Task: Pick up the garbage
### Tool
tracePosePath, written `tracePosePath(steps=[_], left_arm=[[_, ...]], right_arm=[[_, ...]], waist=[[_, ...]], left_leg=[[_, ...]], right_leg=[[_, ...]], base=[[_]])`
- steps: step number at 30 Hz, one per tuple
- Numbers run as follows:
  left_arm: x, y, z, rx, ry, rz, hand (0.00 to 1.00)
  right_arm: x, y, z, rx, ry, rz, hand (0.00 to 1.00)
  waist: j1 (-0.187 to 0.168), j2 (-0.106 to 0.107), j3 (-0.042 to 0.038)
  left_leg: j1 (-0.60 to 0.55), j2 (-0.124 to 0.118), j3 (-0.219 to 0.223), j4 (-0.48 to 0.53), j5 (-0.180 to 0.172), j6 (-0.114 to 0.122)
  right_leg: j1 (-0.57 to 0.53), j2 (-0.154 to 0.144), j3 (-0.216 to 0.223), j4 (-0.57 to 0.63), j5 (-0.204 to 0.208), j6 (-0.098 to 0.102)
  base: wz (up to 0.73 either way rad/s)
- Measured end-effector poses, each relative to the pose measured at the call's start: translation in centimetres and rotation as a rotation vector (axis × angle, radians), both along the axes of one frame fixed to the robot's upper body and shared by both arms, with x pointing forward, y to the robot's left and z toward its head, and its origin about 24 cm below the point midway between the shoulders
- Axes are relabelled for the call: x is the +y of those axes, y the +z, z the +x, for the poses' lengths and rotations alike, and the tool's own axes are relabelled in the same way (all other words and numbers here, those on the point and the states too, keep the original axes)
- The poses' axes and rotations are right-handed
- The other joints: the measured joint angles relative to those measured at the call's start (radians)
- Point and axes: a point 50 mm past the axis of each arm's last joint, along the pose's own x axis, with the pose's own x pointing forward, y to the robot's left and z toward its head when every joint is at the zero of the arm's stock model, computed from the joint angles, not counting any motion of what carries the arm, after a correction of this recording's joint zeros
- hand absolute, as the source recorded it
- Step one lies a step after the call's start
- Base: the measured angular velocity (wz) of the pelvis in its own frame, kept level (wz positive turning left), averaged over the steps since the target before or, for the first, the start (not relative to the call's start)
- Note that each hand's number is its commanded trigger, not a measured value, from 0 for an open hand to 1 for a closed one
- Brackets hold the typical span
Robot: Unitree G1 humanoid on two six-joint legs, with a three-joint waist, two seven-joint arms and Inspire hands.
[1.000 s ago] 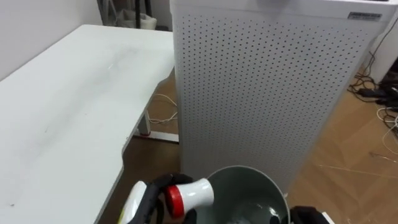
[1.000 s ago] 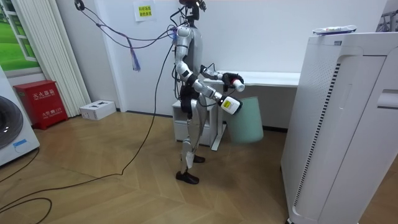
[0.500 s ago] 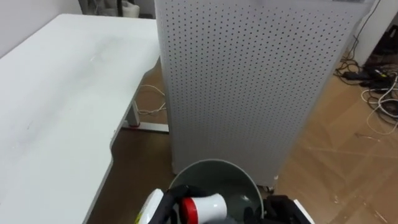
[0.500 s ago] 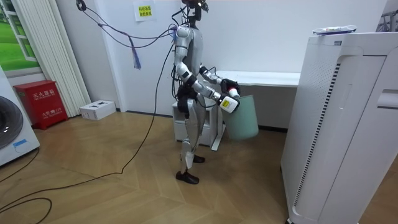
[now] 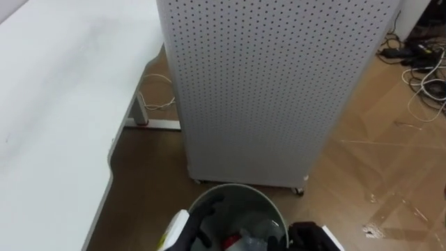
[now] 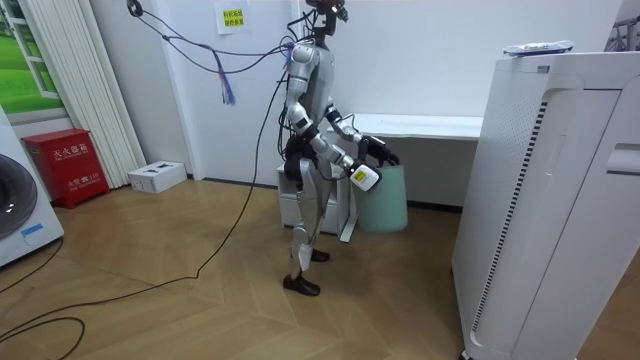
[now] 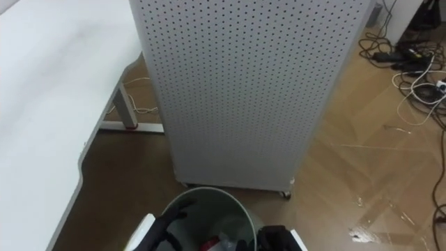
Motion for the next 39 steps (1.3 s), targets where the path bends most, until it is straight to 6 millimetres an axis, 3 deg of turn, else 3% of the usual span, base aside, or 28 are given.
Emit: tracePosePath(steps=[7,13,20,26,28,33,35,39], left_arm=[[0.3,-0.8,-0.2,0.019,0.044,0.017,0.00],[0.1,0.0,0.3,-0.026,0.064,0.001,0.00],[0.1,2.1,1.2,-0.149,0.105,-0.030,0.00],[0.6,2.3,1.2,-0.175,0.128,-0.020,0.00],[0.7,2.3,1.2,-0.180,0.135,-0.020,0.00],[1.4,1.6,0.1,-0.161,0.159,0.006,0.00],[2.2,0.8,-0.3,-0.126,0.170,0.037,0.00],[4.8,-1.6,-2.2,-0.006,0.255,0.097,0.00]], right_arm=[[0.1,-0.1,-0.1,0.003,0.000,0.006,1.00],[-0.1,-0.4,-0.5,0.015,-0.024,0.003,1.00],[-1.7,-1.8,-2.6,0.084,-0.118,-0.033,1.00],[-3.8,-3.5,-4.9,0.187,-0.208,-0.093,1.00],[-4.3,-3.9,-5.9,0.211,-0.246,-0.100,1.00],[-6.2,-5.5,-9.0,0.333,-0.352,-0.114,1.00],[-6.4,-6.0,-9.6,0.372,-0.362,-0.122,1.00],[-6.7,-7.0,-11.0,0.451,-0.355,-0.126,1.00]], waist=[[-0.005,0.009,0.0019],[-0.023,0.010,0.0016],[-0.046,0.013,0.0001],[-0.074,0.015,-0.0022],[-0.078,0.015,-0.0062],[-0.078,0.007,-0.0220],[-0.073,-0.003,-0.0246],[-0.045,-0.004,-0.0295]], left_leg=[[0.000,-0.001,0.003,-0.001,0.000,0.000],[0.002,0.006,0.004,0.004,0.000,0.000],[0.033,0.005,0.004,-0.004,0.000,0.000],[0.099,0.005,0.019,-0.030,0.000,0.000],[0.111,-0.002,0.023,-0.037,0.000,0.000],[0.156,0.003,0.090,-0.054,0.000,0.001],[0.180,0.009,0.128,-0.055,-0.001,0.001],[0.229,0.048,0.222,-0.053,-0.042,-0.015]], right_leg=[[0.001,-0.001,-0.002,-0.001,0.000,0.000],[0.005,-0.001,0.000,0.000,0.000,0.000],[0.033,-0.002,0.003,-0.002,0.000,0.000],[0.088,0.002,0.022,-0.022,0.000,0.001],[0.093,0.002,0.028,-0.021,-0.001,0.001],[0.093,0.001,0.046,-0.011,-0.001,0.002],[0.093,0.001,0.043,0.000,0.000,0.000],[0.093,0.021,0.020,0.004,0.011,-0.014]], base=[[0.00],[0.00],[0.00],[-0.08],[-0.11],[-0.34],[-0.60],[-0.78]])
